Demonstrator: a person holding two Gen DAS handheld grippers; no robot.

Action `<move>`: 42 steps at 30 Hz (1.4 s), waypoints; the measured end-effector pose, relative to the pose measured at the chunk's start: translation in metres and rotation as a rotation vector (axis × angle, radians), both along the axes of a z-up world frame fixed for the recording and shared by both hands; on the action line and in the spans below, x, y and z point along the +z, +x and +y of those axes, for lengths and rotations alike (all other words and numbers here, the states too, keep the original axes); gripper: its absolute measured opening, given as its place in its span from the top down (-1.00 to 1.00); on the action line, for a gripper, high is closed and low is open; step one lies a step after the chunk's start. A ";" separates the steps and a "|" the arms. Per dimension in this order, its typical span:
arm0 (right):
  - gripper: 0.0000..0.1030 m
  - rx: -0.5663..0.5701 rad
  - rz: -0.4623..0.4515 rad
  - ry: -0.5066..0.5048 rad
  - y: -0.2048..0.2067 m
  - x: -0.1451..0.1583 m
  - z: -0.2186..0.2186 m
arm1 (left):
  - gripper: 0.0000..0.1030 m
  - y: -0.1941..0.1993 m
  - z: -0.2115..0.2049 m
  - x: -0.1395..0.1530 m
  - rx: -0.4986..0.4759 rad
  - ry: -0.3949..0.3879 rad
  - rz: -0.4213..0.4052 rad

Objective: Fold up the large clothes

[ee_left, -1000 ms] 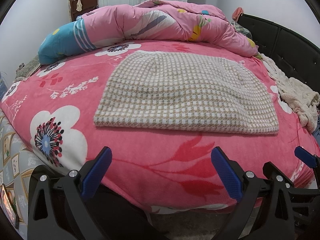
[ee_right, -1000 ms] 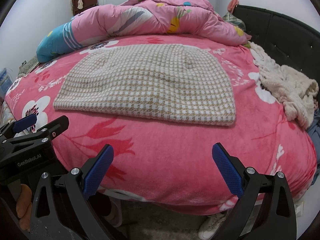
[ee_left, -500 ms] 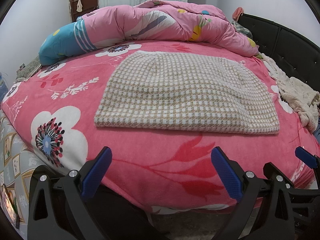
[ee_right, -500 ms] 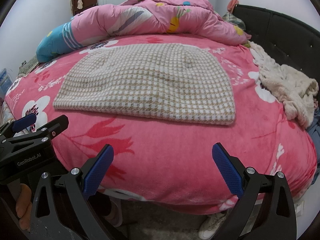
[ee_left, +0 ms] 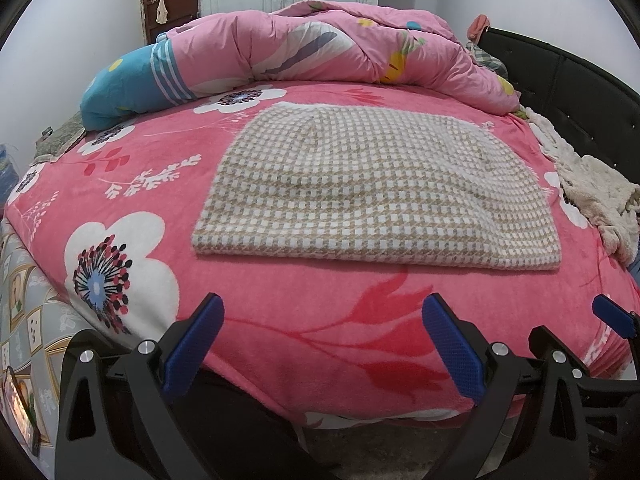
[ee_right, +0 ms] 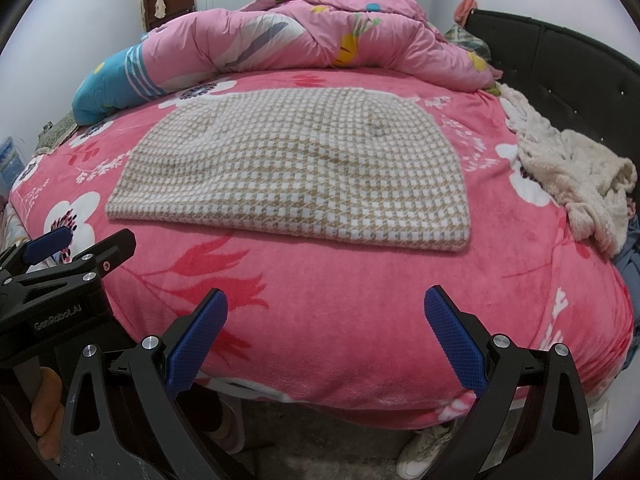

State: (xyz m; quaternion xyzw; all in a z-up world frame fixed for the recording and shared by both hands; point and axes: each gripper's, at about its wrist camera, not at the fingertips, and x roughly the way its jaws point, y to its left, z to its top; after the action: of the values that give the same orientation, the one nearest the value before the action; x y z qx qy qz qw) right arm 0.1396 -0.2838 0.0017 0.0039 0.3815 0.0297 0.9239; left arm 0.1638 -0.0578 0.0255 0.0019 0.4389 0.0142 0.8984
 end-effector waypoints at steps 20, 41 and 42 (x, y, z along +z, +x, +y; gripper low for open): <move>-0.84 -0.003 -0.001 -0.001 -0.001 0.001 0.001 | -0.89 0.000 0.002 0.000 0.006 0.004 -0.004; -0.84 -0.001 -0.007 -0.005 -0.001 0.005 -0.001 | -0.89 -0.002 -0.004 0.001 0.014 0.008 -0.008; -0.84 -0.001 -0.007 -0.005 -0.001 0.005 -0.001 | -0.89 -0.002 -0.003 0.001 0.014 0.008 -0.009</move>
State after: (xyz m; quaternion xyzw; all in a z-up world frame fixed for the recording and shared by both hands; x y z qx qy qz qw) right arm 0.1390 -0.2847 0.0065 0.0016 0.3784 0.0282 0.9252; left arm 0.1618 -0.0607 0.0264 0.0026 0.4347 0.0223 0.9003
